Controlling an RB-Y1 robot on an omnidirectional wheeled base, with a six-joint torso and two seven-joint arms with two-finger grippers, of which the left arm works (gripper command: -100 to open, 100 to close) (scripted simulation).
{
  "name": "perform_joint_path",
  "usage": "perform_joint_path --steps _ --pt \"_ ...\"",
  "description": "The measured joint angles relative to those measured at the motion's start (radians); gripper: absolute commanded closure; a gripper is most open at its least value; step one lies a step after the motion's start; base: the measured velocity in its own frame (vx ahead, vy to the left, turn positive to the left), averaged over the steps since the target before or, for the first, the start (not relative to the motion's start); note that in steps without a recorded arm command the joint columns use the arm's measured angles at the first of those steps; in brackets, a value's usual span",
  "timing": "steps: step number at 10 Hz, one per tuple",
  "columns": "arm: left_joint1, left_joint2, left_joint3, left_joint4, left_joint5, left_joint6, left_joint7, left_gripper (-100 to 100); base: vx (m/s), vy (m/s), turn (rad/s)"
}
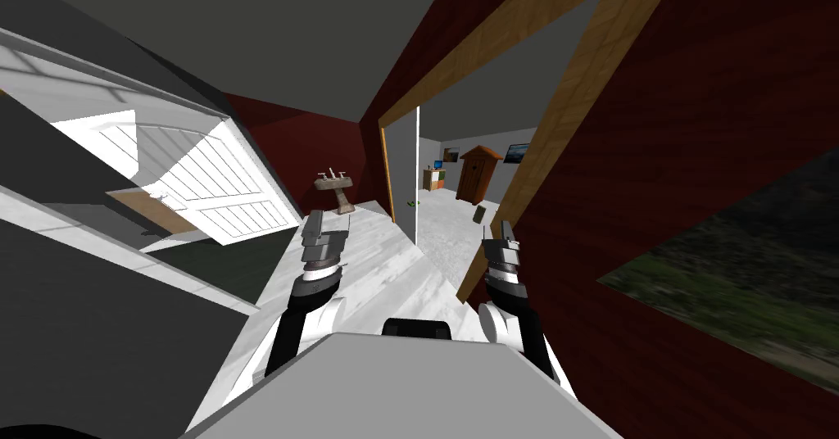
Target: Push the door open
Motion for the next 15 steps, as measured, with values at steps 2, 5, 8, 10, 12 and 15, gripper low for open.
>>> perform_joint_path --steps 2,5,8,10,12,15 --pt "-0.022 0.007 0.002 0.048 0.0 -0.003 -0.003 -100 0.123 0.095 -0.168" --pt "-0.04 0.02 0.007 0.115 0.005 -0.012 0.0 -100 0.124 0.1 -0.132" --pt "-0.062 0.028 0.012 0.163 0.008 -0.01 0.0 -100 0.079 0.069 -0.105" --pt "-0.078 0.032 0.014 0.203 0.009 -0.012 0.0 -100 0.074 0.079 -0.124" --pt "-0.098 0.039 0.021 0.247 0.013 -0.015 0.001 -100 0.094 0.084 -0.119" --pt "-0.117 0.044 0.023 0.318 0.015 -0.029 0.0 -100 0.085 0.086 -0.133"
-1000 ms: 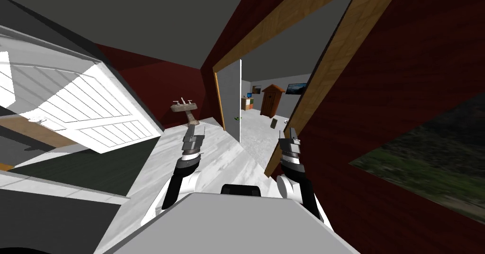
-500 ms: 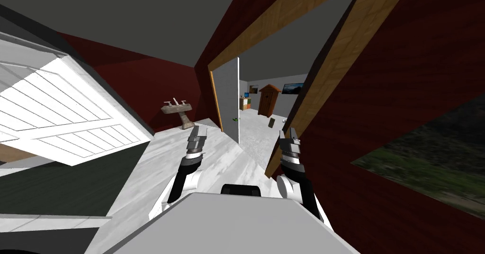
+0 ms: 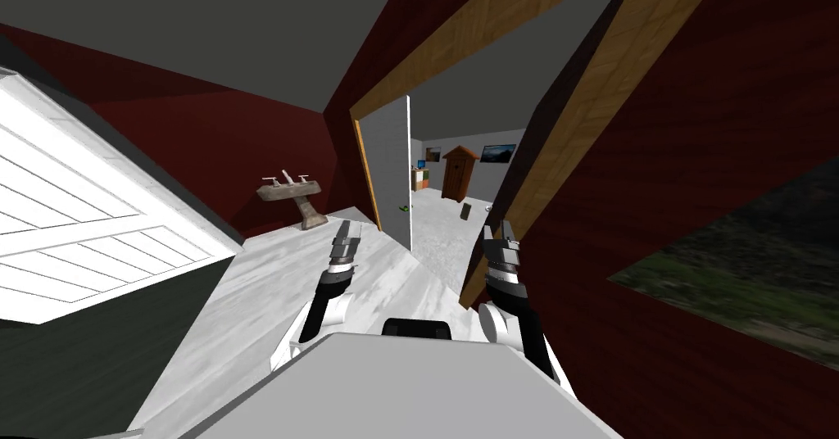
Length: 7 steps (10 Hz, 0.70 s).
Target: Push the door open
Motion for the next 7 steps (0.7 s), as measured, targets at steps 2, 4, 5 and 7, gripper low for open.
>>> perform_joint_path --steps 2,4,5,7 --pt "-0.017 0.0 -0.001 0.048 -0.001 -0.008 -0.003 -100 0.073 0.092 -0.168" --pt "-0.036 0.007 0.006 0.091 0.004 -0.005 -0.001 -100 0.064 0.118 -0.145" --pt "-0.043 0.008 0.007 0.111 0.005 -0.004 -0.001 -100 0.096 0.106 -0.152" --pt "-0.062 0.009 0.009 0.161 0.006 -0.006 -0.002 -100 0.08 0.117 -0.169"
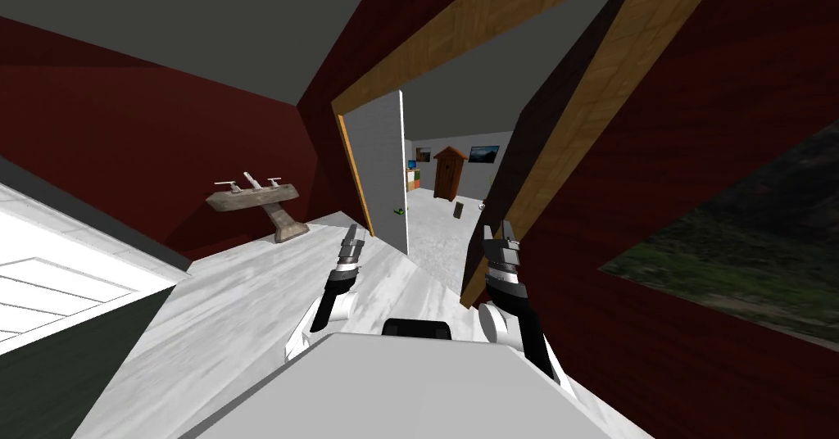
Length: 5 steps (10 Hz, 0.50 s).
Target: Push the door open
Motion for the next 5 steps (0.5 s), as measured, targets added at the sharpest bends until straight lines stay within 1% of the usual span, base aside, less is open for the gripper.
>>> perform_joint_path --steps 3,4,5 --pt "-0.032 0.011 0.012 0.094 0.008 -0.017 0.005 -100 0.057 0.115 -0.158" --pt "-0.044 0.012 0.014 0.12 0.009 -0.017 0.006 -100 0.054 0.109 -0.173" --pt "-0.056 0.006 0.012 0.148 0.007 -0.018 0.001 -100 0.051 0.125 -0.185"
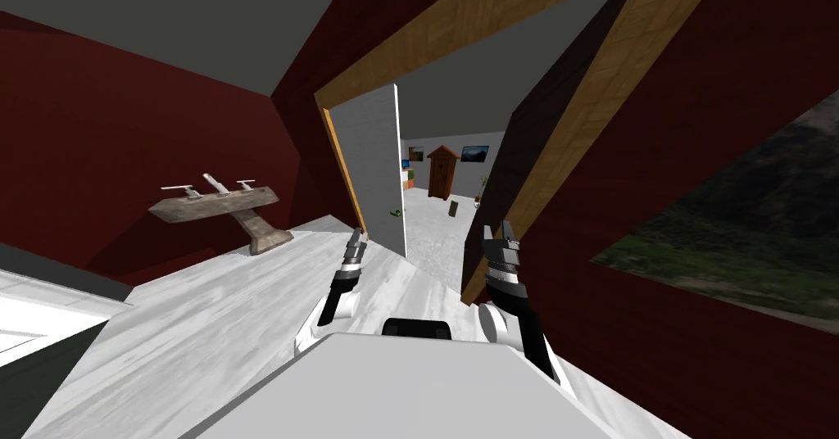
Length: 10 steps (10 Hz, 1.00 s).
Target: Push the door open
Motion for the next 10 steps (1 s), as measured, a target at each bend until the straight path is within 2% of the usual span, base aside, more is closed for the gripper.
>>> perform_joint_path --steps 5,7,10 --pt "-0.053 0.008 0.013 0.13 0.008 -0.003 0.002 -100 0.063 0.12 -0.173" --pt "-0.069 0.008 0.015 0.174 0.01 -0.008 0.002 -100 0.014 0.084 -0.074" --pt "-0.098 0.006 0.02 0.248 0.012 -0.014 0.0 -100 0.032 0.114 -0.173"
